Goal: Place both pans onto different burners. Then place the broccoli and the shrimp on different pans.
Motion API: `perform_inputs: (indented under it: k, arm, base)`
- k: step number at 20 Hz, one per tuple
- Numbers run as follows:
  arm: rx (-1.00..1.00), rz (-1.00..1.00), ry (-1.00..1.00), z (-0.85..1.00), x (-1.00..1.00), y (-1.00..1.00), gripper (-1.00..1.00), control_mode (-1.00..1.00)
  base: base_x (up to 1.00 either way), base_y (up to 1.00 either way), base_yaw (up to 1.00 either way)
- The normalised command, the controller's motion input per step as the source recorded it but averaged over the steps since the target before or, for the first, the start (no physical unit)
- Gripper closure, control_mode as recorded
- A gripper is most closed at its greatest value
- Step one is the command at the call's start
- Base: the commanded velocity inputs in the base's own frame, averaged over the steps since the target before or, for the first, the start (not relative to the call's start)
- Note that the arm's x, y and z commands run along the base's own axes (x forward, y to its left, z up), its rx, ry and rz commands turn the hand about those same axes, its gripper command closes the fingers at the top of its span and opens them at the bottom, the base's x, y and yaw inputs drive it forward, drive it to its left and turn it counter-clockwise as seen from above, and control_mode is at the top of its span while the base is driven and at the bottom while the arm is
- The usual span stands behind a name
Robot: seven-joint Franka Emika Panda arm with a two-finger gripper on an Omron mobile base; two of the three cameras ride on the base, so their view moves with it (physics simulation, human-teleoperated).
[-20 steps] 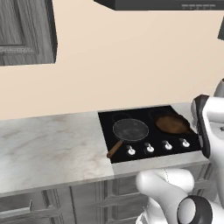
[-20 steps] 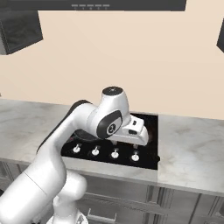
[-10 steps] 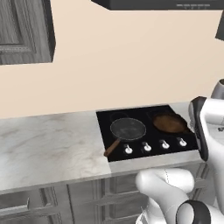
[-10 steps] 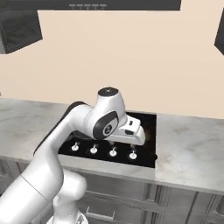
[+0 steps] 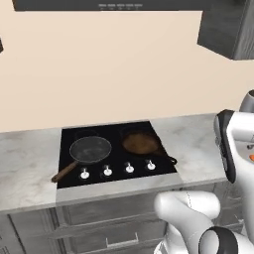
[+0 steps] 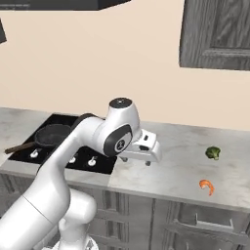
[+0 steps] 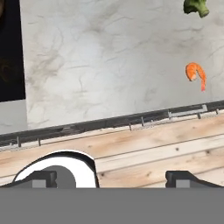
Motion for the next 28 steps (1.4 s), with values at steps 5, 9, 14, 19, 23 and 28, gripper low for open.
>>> perform_inputs:
  k: [5, 9, 14, 19, 23, 28]
  arm:
    - [0.00, 0.00, 0.00, 0.00, 0.00, 0.00, -1.00, 1.00]
    - [0.00, 0.00, 0.00, 0.00, 0.00, 0.00, -1.00, 1.00]
    - [0.00, 0.00, 0.00, 0.00, 0.00, 0.00, -1.00, 1.00]
    - [0.00, 0.00, 0.00, 0.00, 0.00, 0.00, -1.00, 1.00]
    - [0.00, 0.00, 0.00, 0.00, 0.00, 0.00, -1.00, 1.00]
    - [0.00, 0.00, 0.00, 0.00, 0.00, 0.00, -1.00, 1.00]
  base:
    - [-0.12, -0.61, 0.00]
    - [0.00, -0.18, 0.00]
    - [0.01, -0.12, 0.00]
    - [0.17, -0.14, 0.00]
    - [0.28, -0.21, 0.00]
    - [0.40, -0.16, -0.04]
